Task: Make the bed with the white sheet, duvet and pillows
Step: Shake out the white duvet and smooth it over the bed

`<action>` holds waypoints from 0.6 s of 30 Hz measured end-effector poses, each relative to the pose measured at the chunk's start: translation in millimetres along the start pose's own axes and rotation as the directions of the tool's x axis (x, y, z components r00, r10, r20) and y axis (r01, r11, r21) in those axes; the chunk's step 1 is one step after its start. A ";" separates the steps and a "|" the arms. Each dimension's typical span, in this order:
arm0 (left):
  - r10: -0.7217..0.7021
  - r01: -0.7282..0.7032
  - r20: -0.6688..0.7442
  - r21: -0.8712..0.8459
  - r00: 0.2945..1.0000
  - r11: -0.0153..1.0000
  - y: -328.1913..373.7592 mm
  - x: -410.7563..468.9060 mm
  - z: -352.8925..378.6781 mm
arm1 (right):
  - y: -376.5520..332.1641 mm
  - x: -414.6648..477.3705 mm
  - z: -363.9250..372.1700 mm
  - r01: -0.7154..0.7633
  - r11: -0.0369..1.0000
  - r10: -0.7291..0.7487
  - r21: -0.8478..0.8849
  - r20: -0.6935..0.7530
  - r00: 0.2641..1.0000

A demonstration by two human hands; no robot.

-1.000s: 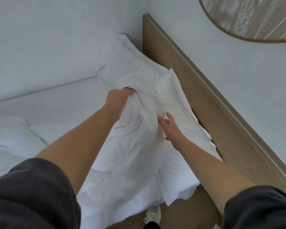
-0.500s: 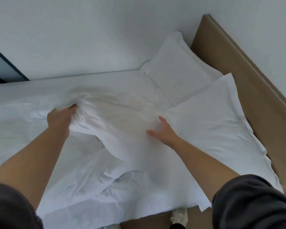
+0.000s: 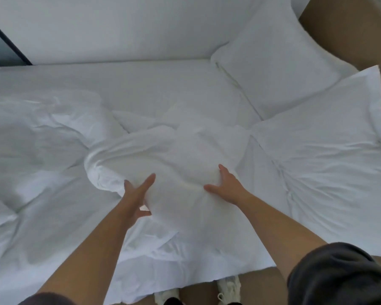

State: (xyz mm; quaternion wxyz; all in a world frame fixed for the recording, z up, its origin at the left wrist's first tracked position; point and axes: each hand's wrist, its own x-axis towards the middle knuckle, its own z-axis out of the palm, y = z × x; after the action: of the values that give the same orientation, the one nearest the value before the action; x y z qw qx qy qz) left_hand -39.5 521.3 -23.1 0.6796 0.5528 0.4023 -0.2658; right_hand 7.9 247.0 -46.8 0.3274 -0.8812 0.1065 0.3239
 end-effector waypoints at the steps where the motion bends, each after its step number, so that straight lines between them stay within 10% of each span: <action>1: -0.035 0.035 0.006 0.029 0.999 0.999 -12.4 5.8 5.3 | 1.4 4.5 6.3 -0.009 1.000 0.009 -0.016 0.005 1.000; 11: -0.311 0.318 0.070 -0.156 0.948 0.935 -89.0 6.7 92.9 | 39.4 8.4 14.4 -0.007 0.999 0.011 -0.041 0.108 0.994; 18: 0.159 -0.244 -0.288 -0.289 0.944 0.926 35.4 36.0 128.8 | 55.5 2.8 -24.3 0.075 0.986 -0.087 0.147 0.073 0.994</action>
State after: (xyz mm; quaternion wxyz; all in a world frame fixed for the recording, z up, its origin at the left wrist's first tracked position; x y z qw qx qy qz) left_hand 40.9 408.8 -26.0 0.7257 0.5035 0.4662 -0.0504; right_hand 0.1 189.0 -62.8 0.4069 -0.8453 0.0806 0.3366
